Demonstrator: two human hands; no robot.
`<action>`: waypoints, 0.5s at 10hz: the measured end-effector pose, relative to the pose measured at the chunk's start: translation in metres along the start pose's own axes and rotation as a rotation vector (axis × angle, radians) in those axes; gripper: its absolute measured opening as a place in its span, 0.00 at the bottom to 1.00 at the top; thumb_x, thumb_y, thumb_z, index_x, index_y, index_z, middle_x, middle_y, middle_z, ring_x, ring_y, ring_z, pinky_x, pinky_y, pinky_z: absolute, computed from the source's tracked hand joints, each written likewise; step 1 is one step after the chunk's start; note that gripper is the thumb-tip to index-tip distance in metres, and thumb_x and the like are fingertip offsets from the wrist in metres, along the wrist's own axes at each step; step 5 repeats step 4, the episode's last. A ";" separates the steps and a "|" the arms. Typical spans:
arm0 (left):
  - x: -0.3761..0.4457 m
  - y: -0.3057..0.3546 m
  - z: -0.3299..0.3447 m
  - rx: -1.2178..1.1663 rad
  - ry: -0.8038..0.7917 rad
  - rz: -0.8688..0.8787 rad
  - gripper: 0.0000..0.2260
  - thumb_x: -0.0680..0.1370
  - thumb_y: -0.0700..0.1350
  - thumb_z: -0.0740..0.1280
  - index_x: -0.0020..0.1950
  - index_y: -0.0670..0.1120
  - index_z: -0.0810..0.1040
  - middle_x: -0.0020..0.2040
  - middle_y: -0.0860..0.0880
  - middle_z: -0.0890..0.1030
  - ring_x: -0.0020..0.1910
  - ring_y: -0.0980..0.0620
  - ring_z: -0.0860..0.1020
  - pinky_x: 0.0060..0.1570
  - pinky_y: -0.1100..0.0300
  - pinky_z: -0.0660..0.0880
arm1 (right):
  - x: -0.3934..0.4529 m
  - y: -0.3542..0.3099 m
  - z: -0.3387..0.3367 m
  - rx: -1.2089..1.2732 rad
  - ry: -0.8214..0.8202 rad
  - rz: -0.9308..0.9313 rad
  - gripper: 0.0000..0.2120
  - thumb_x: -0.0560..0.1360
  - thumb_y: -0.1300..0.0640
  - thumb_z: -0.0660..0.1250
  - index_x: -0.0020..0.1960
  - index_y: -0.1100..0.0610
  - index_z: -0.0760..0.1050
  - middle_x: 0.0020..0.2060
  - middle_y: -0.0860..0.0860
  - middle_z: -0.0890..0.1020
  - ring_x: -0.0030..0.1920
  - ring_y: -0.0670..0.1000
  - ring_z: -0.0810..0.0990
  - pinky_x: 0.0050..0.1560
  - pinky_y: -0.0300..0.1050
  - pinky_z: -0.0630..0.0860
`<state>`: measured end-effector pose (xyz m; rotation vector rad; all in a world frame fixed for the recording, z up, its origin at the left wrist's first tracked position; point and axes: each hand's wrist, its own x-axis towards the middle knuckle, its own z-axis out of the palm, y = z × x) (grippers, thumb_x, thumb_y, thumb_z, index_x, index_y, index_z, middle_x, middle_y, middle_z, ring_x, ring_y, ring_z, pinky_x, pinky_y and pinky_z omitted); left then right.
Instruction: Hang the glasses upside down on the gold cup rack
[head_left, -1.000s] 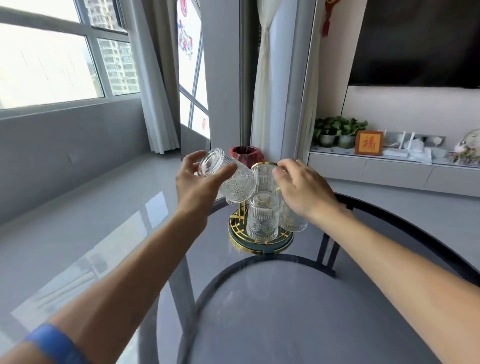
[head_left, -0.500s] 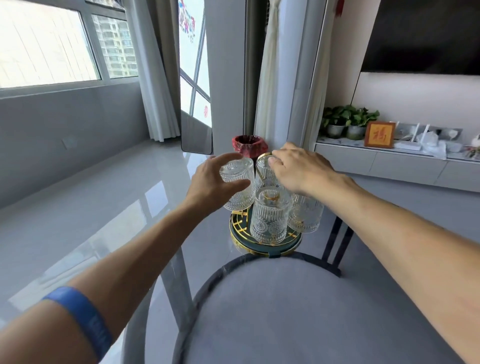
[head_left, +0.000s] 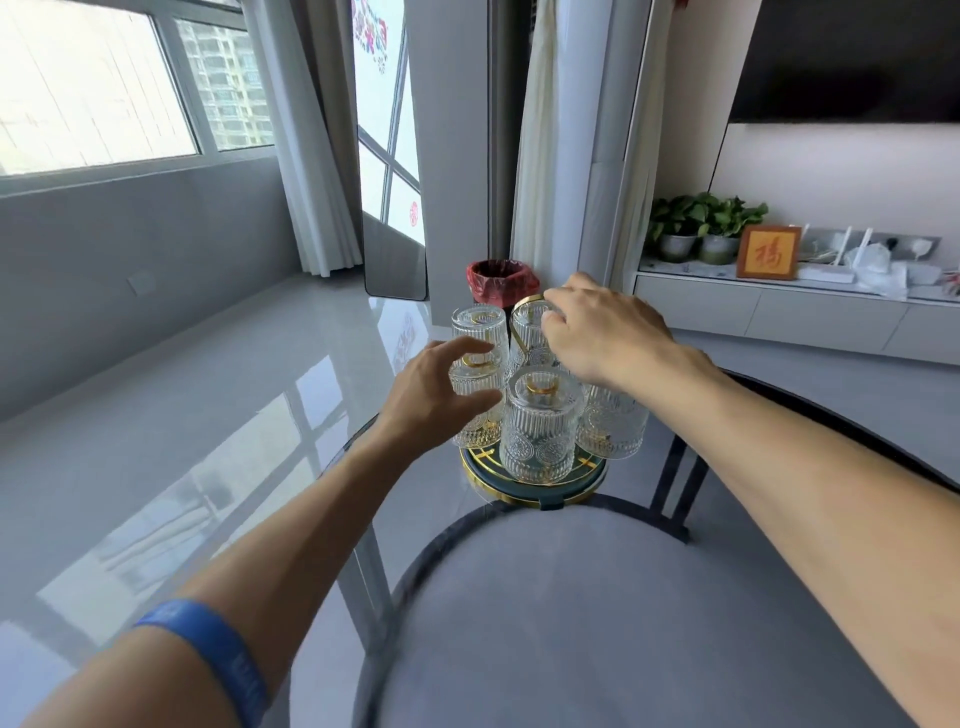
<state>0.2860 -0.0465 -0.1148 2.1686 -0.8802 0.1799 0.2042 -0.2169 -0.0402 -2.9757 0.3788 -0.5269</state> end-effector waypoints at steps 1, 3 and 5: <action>-0.004 -0.002 0.005 -0.030 0.030 -0.017 0.23 0.71 0.51 0.75 0.65 0.54 0.77 0.64 0.47 0.78 0.60 0.49 0.76 0.55 0.59 0.67 | -0.008 0.001 0.005 -0.013 0.007 0.016 0.23 0.78 0.48 0.48 0.69 0.54 0.67 0.69 0.51 0.70 0.60 0.60 0.74 0.60 0.57 0.70; 0.005 0.020 0.006 0.073 -0.053 -0.088 0.27 0.73 0.46 0.74 0.71 0.52 0.71 0.73 0.41 0.67 0.69 0.39 0.69 0.66 0.49 0.68 | -0.009 -0.005 0.008 0.129 -0.111 0.071 0.30 0.79 0.43 0.52 0.77 0.52 0.53 0.78 0.51 0.58 0.73 0.60 0.61 0.71 0.59 0.59; -0.016 0.032 0.001 0.110 -0.037 -0.119 0.31 0.74 0.45 0.72 0.76 0.53 0.66 0.79 0.42 0.57 0.75 0.38 0.61 0.72 0.43 0.62 | -0.033 0.000 0.008 0.278 -0.090 0.115 0.32 0.78 0.40 0.52 0.78 0.49 0.48 0.79 0.49 0.49 0.77 0.56 0.51 0.74 0.58 0.52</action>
